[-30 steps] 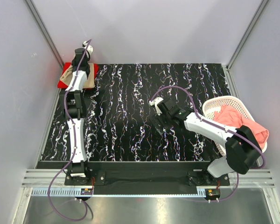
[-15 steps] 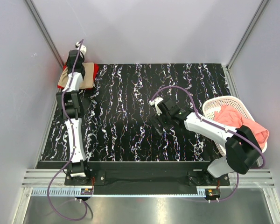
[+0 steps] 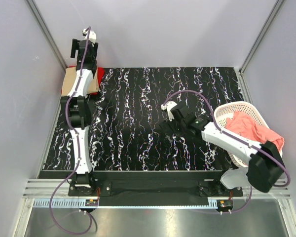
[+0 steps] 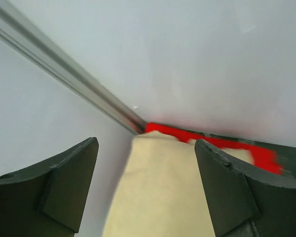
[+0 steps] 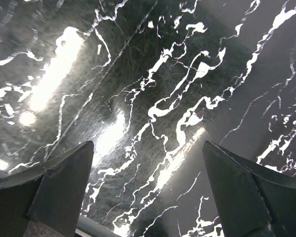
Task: Fold and stack the t-shirts
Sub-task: Reset both grippers
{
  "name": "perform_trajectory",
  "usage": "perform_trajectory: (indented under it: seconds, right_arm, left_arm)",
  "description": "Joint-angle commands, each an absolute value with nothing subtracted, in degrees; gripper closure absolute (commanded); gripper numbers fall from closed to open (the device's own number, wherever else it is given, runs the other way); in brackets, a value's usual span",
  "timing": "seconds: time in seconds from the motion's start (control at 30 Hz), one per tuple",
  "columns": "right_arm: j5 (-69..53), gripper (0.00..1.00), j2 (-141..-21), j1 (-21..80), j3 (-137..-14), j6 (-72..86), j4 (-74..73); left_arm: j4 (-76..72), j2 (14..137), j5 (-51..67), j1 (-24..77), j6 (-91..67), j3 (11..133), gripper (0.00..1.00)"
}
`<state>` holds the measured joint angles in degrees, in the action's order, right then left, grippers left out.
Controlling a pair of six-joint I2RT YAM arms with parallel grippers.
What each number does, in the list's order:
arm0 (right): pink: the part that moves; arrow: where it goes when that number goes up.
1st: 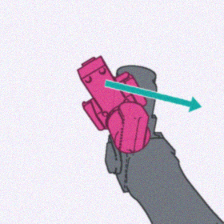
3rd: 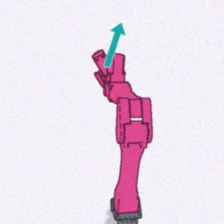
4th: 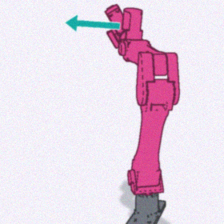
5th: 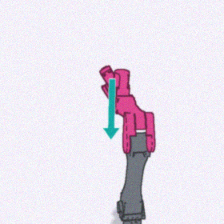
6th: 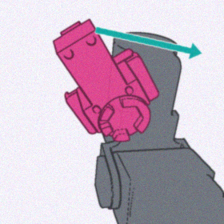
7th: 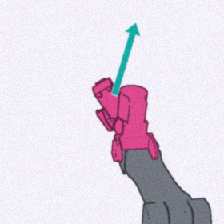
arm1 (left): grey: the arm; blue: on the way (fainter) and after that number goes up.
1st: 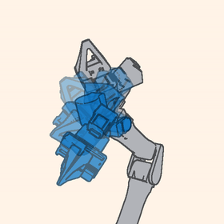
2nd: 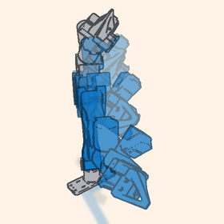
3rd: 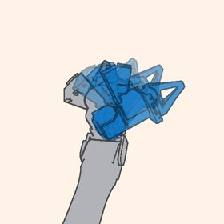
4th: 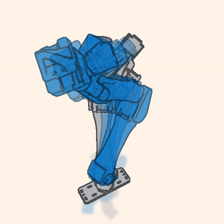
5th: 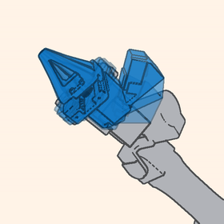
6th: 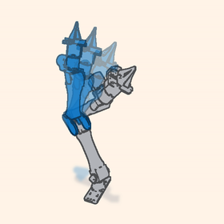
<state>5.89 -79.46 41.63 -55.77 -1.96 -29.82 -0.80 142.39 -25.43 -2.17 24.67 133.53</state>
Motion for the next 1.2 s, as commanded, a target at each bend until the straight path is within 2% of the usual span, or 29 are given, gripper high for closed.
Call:
perform_trajectory:
  seconds: [0.0, 0.17, 0.37, 0.4, 0.43, 0.57, 0.73, 0.77, 0.87, 0.9, 0.93, 1.0, 1.03, 1.1, 1.17]
  right_arm:
    - [4.5, 0.0, -73.1, 41.3, -54.7, -0.4, -28.8]
    - [3.5, 0.0, -66.0, 41.3, -50.9, 3.0, -27.2]
    - [7.7, 0.0, -55.3, 41.1, -44.3, 11.2, -19.1]
    - [8.0, 0.0, -52.8, 41.1, -42.9, 14.7, -17.3]
    - [9.4, 0.0, -51.4, 41.0, -40.0, 16.8, -13.7]
    - [13.3, 0.0, -45.8, 40.9, -31.6, 27.7, -6.0]
    - [11.4, 0.0, -37.7, 41.0, -21.1, 42.3, -2.4]
    - [11.0, 0.0, -35.9, 41.1, -19.4, 46.2, -1.9]
    - [12.8, 0.0, -26.1, 41.3, -11.7, 54.9, -2.5]
    - [14.0, 0.0, -19.3, 41.3, -8.7, 56.6, -4.0]
    - [15.4, 0.0, -15.3, 41.3, -7.4, 58.3, -7.6]
    - [16.7, 0.0, -2.8, 41.3, -5.8, 61.2, -13.1]
    - [18.3, 0.0, -0.4, 41.5, -5.6, 62.2, -18.9]
    - [19.4, 0.0, -7.3, 41.4, -8.7, 63.5, -21.2]
    - [19.0, 0.0, -11.5, 41.6, -9.1, 64.2, -22.3]
  left_arm:
    - [4.5, 129.0, -23.7, 1.7, 14.2, 128.1, 0.14]
    - [9.4, 109.3, -12.5, 8.3, 1.6, 106.9, 0.14]
    - [11.3, 89.9, -2.8, 19.2, -16.5, 80.1, 0.07]
    - [9.4, 87.4, -1.5, 20.7, -20.5, 76.6, 0.02]
    - [8.6, 85.2, -1.3, 23.9, -22.6, 69.6, 0.01]
    - [6.9, 73.2, -0.7, 30.3, -28.2, 55.2, 0.01]
    - [0.3, 48.5, 0.4, 36.4, -41.5, 33.2, 0.01]
    - [0.2, 43.6, 0.2, 37.1, -44.0, 25.3, 0.01]
    - [-0.1, 25.9, -2.2, 37.9, -51.6, 16.6, 0.01]
    - [4.4, 21.8, -2.5, 38.0, -53.7, 13.0, 0.01]
    - [6.8, 12.8, -3.2, 38.0, -54.5, 11.7, 0.01]
    - [12.7, 5.0, -3.0, 38.0, -56.9, 9.4, 0.01]
    - [14.4, 1.6, -2.6, 37.9, -57.7, 7.7, 0.01]
    - [19.7, -7.8, -1.2, 37.9, -60.7, 5.2, 0.01]
    - [20.7, -6.7, 1.2, 38.0, -61.4, 5.0, 0.01]
